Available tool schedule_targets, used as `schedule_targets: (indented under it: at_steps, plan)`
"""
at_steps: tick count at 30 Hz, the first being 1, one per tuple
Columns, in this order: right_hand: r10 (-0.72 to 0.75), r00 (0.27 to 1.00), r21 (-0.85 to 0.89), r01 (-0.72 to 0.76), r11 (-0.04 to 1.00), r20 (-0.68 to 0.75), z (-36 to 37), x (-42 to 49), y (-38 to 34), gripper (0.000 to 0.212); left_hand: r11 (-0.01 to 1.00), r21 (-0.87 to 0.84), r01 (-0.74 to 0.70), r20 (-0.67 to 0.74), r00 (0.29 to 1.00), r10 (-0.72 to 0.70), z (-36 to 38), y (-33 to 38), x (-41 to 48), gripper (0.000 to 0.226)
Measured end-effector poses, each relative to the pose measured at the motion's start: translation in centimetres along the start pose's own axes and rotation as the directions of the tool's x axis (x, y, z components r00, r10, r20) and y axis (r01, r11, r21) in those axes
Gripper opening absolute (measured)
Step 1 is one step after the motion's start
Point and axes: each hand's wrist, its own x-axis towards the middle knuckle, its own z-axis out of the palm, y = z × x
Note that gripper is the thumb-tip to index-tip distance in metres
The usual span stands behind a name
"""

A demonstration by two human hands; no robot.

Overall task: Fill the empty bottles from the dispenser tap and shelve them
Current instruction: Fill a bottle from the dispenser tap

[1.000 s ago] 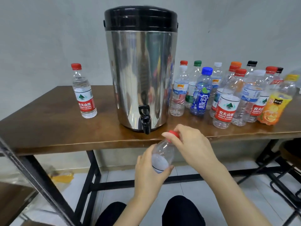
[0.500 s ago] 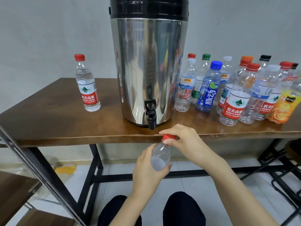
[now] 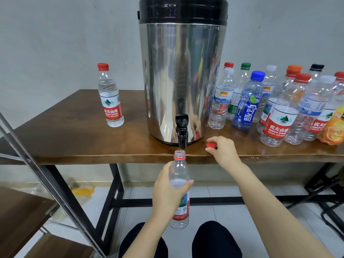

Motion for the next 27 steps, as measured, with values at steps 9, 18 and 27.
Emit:
schedule_targets:
  at_steps: [9, 18, 27]
  plan:
    - [-0.211, 0.939, 0.047, 0.232, 0.972, -0.273, -2.7, -1.9, -3.3, 0.035, 0.976, 0.166, -0.144, -0.017, 0.989, 0.148, 0.4, 0.6, 0.8, 0.079]
    - [-0.504, 0.818, 0.103, 0.547, 0.831, -0.276, -6.5, -4.5, -10.2, 0.040, 0.973, 0.121, -0.195, -0.042, 0.979, 0.201, 0.9, 0.9, 1.5, 0.079]
    - [-0.500, 0.848, 0.019, 0.511, 0.859, -0.177, -4.3, -3.3, -11.2, 0.016, 0.982, 0.067, -0.176, -0.055, 0.982, 0.180, 1.0, 0.4, 1.9, 0.076]
